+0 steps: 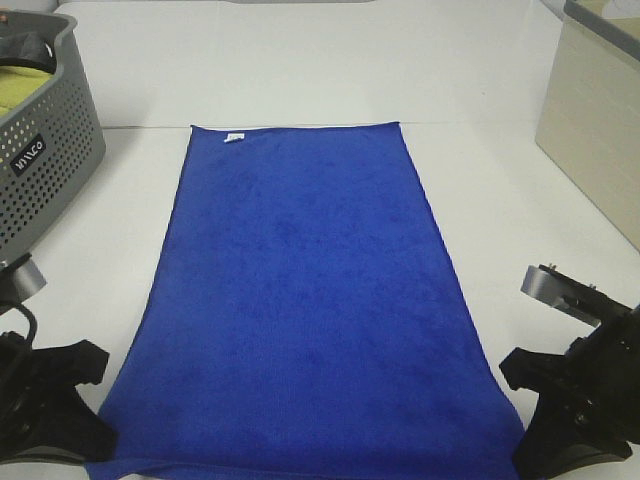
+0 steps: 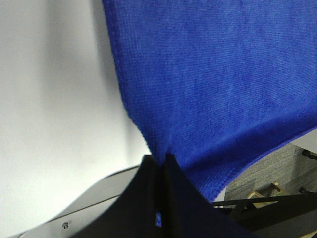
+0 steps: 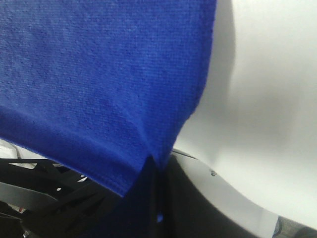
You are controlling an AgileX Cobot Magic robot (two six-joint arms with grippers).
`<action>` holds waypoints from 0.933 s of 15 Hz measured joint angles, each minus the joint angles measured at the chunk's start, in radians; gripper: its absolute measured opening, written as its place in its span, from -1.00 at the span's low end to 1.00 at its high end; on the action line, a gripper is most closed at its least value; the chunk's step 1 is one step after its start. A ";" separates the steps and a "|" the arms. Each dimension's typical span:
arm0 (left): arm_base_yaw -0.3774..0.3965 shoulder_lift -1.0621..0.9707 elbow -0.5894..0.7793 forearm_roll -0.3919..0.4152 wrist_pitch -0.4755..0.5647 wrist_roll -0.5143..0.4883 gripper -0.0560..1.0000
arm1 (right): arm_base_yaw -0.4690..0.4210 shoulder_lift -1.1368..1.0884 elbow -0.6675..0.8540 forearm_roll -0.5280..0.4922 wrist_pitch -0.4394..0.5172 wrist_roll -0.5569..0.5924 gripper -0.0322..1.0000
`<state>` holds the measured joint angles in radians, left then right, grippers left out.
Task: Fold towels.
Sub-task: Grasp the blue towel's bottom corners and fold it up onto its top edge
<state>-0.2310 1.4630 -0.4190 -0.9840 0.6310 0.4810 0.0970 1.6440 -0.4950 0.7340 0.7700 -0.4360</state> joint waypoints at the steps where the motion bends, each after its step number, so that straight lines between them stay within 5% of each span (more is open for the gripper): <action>1: 0.000 -0.029 0.004 0.000 0.005 -0.004 -0.88 | 0.000 -0.025 0.003 -0.003 0.009 0.000 -0.91; 4: 0.000 -0.042 -0.058 -0.014 0.005 -0.016 -0.89 | 0.000 -0.069 -0.083 -0.015 0.016 0.000 -0.91; 7: 0.000 0.047 -0.254 0.016 -0.005 -0.088 -0.89 | 0.000 -0.018 -0.335 -0.026 0.077 0.001 -0.91; 14: 0.000 0.477 -0.902 0.321 -0.004 -0.322 -0.89 | 0.000 0.397 -1.126 -0.216 0.279 0.161 -0.91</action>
<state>-0.2310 1.9400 -1.3210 -0.6630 0.6270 0.1590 0.0970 2.0410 -1.6210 0.5180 1.0490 -0.2750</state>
